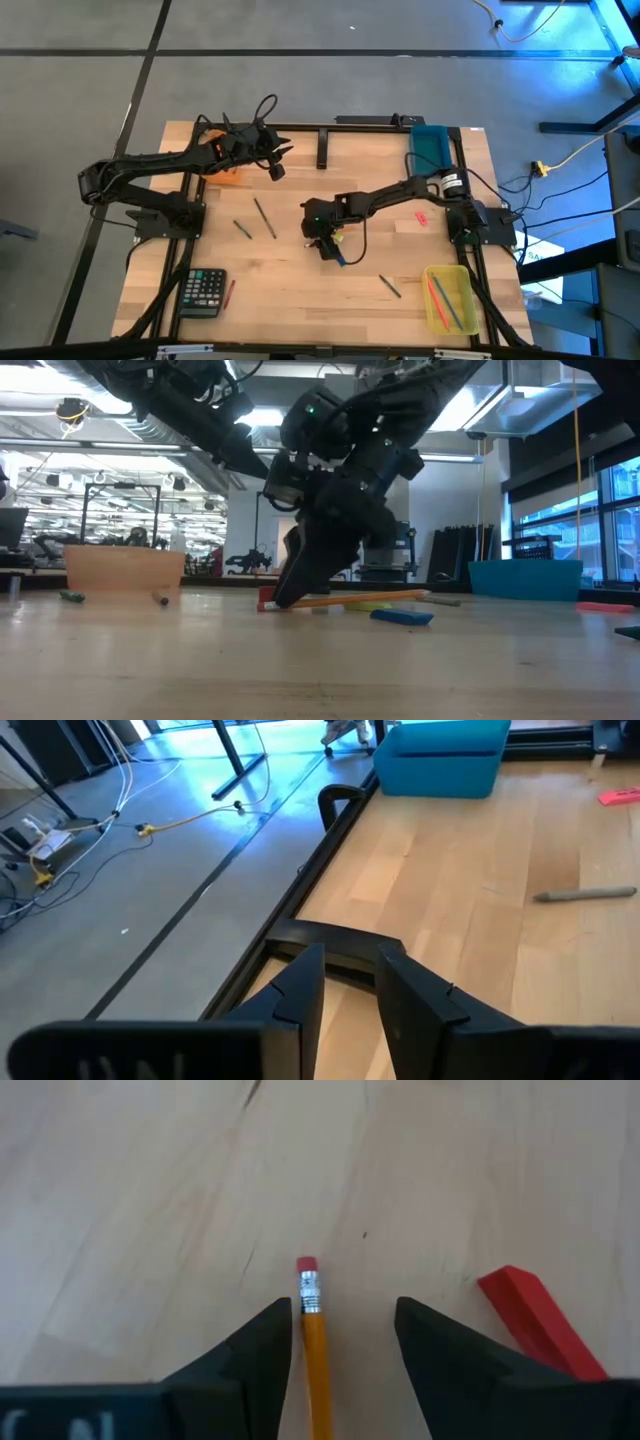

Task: Sort crayons/erasers/pens/pencils in bins
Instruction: Put the yellow pencil into the yellow bin

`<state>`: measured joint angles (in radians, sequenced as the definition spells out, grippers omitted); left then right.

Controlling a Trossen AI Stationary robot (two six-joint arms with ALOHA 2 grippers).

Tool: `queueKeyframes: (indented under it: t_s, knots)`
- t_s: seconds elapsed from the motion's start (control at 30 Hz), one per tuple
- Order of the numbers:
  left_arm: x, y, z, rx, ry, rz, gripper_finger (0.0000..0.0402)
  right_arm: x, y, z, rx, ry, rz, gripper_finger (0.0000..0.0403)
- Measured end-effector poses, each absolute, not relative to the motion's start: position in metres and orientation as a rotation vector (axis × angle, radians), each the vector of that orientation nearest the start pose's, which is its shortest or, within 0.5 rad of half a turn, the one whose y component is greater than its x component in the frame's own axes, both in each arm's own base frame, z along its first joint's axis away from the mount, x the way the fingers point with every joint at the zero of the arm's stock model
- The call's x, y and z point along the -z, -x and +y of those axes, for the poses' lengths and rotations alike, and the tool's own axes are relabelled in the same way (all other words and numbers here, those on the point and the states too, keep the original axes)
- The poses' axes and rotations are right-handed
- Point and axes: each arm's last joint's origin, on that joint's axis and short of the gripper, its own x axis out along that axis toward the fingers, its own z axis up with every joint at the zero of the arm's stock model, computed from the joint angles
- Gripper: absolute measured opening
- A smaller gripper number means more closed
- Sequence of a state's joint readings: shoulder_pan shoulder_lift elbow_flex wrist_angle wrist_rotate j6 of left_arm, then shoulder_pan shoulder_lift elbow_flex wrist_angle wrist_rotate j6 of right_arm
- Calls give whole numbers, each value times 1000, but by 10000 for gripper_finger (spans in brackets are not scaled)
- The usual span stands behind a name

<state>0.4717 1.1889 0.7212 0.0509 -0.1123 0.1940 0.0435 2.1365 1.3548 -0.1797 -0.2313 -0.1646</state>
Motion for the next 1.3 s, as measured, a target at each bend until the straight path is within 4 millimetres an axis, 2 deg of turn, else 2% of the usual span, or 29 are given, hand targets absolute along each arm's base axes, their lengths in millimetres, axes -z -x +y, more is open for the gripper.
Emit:
queueKeyframes:
  t_s: [0.4, 0.57, 0.73, 1.1, 1.2, 1.3]
  knots:
    - [-252, -226, 119, -532, -113, 473, 86, -121, -428, 24, -350, 40, 980, 178]
    - [-252, -226, 119, -528, -129, 477, 86, -135, -430, 25, -364, 46, 1075, 154]
    - [-252, -226, 119, -528, -129, 477, 86, -132, -419, 22, -328, 97, 1208, 122]
    - [-253, -226, 119, -528, -134, 470, 86, -131, -419, 21, -299, 109, 1200, 24]
    - [-253, -226, 119, -529, -134, 469, 86, -136, -422, 21, -266, 71, 1210, 23]
    - [-253, -226, 119, -529, -133, 469, 86, -153, -429, 21, -239, 46, 1230, 27]
